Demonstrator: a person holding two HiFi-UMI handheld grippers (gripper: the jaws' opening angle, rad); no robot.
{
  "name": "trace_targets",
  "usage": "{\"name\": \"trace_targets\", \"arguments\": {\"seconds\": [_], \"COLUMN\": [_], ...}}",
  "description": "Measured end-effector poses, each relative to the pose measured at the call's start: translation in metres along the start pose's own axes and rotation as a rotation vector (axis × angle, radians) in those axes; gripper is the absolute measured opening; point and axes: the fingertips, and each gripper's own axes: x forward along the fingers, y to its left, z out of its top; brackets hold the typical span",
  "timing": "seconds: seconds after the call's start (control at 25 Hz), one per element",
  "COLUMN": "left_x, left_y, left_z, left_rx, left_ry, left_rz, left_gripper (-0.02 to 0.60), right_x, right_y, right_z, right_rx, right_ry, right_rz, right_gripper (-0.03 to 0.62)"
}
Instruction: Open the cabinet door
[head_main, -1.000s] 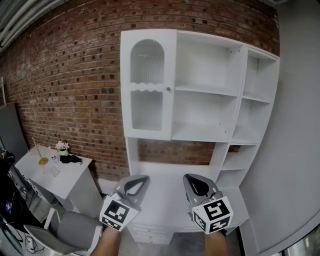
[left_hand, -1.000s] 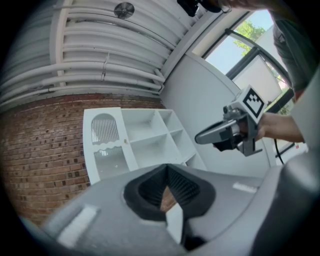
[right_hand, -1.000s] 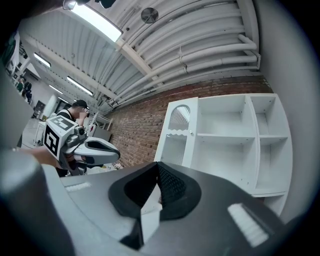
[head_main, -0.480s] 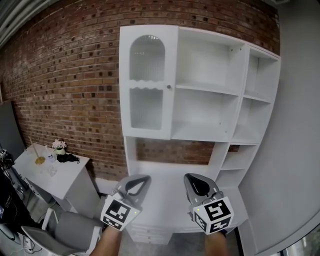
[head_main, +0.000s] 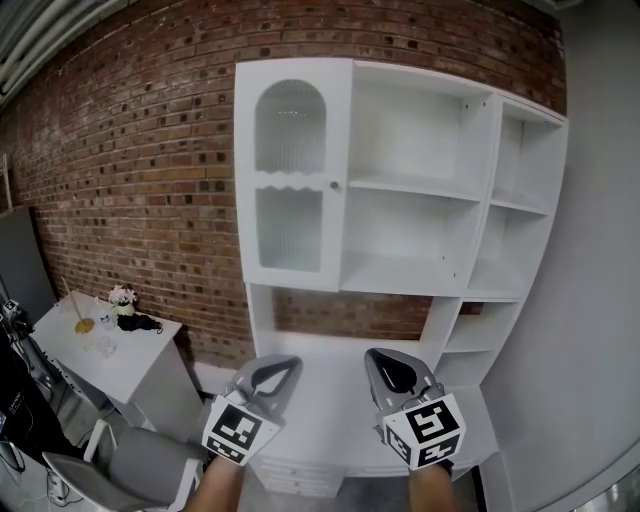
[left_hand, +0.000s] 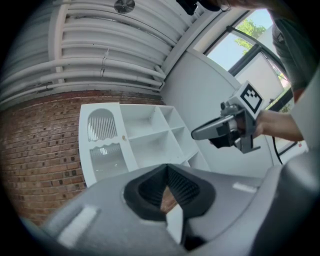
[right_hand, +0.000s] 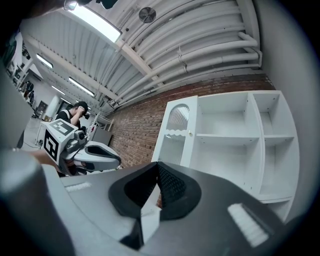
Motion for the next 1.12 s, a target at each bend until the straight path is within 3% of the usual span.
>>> {"name": "trace_targets", "arguments": {"seconds": [0.84,1.12], "left_x": [0.086,0.101], "left_y": [-0.027,-0.018], "left_z": [0.000,-0.014], "left_rx": [0.012,0.007], "left_ry": [0.064,0.086], "left_rz": [0.115,0.130], "left_gripper": [0.003,0.002], "right_x": [0.005,0.024], "right_y": [-0.098,-0.110], "right_z": [-0.022,-0.038], "right_rx": [0.012,0.030], "right_ry": [-0.056,-0.048], "right_rz": [0.114,0.136], "right_gripper": [0.006,0.006]}}
